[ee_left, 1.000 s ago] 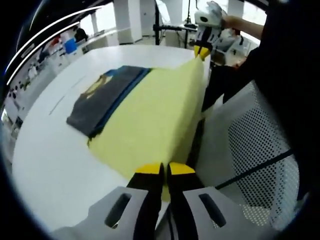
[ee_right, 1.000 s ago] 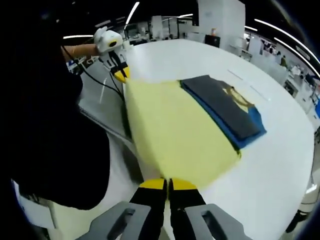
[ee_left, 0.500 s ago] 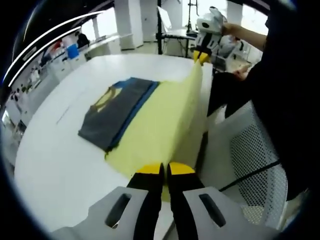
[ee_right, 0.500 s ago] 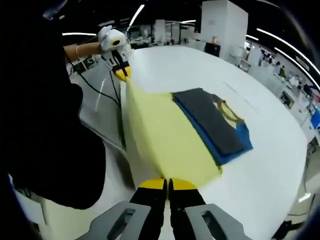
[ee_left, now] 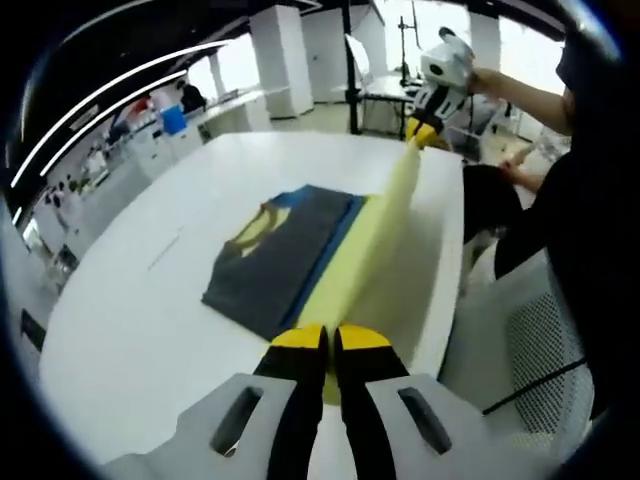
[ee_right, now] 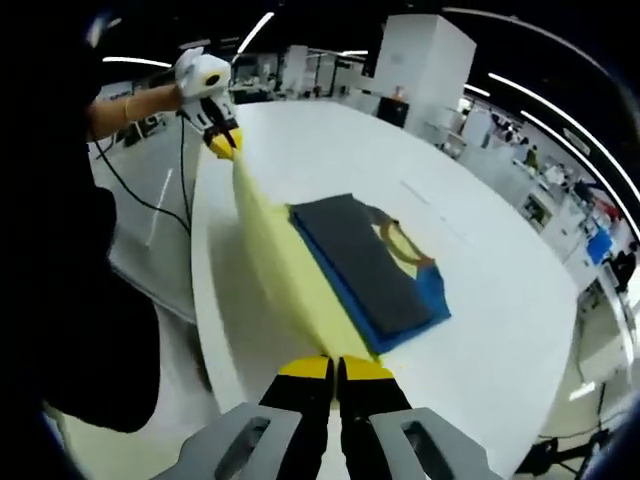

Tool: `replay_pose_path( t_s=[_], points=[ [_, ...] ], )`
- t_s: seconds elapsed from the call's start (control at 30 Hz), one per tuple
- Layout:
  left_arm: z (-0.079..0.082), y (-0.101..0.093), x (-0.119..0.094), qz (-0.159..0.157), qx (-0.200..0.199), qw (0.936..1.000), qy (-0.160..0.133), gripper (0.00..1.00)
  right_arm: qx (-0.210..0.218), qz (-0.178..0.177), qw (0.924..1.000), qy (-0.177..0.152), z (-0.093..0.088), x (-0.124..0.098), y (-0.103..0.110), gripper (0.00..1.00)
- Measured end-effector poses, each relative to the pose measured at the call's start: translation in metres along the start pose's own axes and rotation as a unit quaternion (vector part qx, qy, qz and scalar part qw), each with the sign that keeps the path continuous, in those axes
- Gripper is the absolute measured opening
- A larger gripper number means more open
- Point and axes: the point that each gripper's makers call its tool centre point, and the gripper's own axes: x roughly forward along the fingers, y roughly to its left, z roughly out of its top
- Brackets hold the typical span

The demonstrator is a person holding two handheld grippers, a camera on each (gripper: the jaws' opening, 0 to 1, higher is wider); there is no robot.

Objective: Fold the garment on the visible template until the final outline fits inside the template.

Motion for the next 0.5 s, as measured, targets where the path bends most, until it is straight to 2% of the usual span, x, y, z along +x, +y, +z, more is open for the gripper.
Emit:
replay_pose_path(
  t_s=[0.17, 0.5],
  points=[
    [0.012, 0.023, 0.004, 0.029, -0.007, 0.9994, -0.018, 0.01, 0.010, -0.042, 0.9987, -0.026, 0.015, -0.001, -0.024, 0.00],
    [0.041, 0.065, 0.014, 0.097, 0.001, 0.9942, -0.046, 0.01, 0.003, -0.088, 0.9956, -0.031, 0.028, 0.007, -0.060, 0.00]
  ],
)
